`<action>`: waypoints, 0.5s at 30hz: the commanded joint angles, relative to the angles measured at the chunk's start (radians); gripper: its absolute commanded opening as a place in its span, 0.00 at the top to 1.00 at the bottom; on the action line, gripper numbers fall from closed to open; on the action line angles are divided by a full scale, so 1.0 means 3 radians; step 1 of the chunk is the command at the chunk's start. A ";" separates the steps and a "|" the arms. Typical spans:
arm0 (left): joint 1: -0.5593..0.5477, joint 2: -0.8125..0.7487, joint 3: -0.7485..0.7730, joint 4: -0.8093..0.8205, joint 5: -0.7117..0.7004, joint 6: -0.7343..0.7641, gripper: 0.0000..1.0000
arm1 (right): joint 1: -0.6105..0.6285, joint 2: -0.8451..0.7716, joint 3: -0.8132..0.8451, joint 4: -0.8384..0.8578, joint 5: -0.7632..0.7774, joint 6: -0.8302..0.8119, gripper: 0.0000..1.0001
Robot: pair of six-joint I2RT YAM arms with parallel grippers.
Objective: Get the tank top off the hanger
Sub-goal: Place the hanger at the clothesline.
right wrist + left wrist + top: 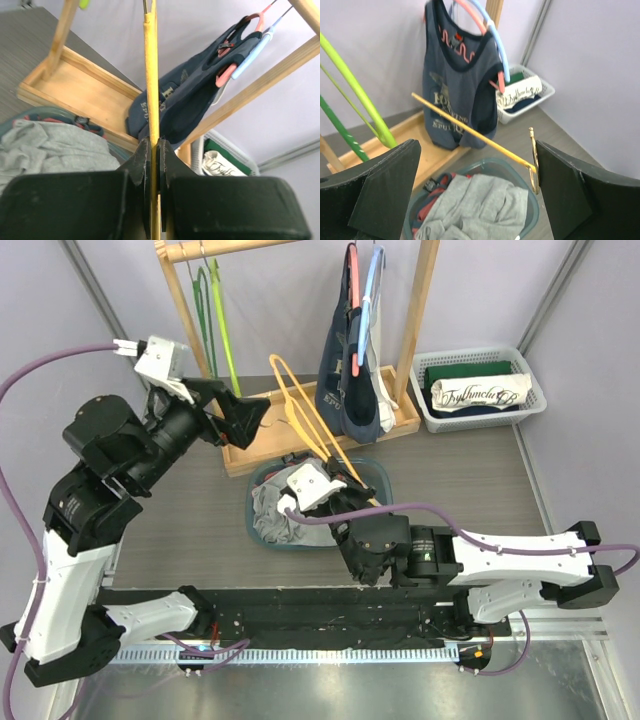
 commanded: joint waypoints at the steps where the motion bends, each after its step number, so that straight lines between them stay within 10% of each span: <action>1: 0.0049 -0.0011 0.0310 0.0428 -0.0328 0.0228 0.00 | -0.0041 0.0127 0.0530 -0.0553 -0.0147 0.0513 0.99; 8: 0.0084 0.0239 0.1200 0.0622 0.0151 0.0132 0.00 | -0.0464 0.0429 0.1133 -0.1097 -0.0597 0.0861 0.99; 15: 0.0171 0.0112 0.0982 0.0597 0.1384 0.0033 0.00 | -0.0879 0.0603 0.1450 -0.1194 -0.1179 0.0994 0.99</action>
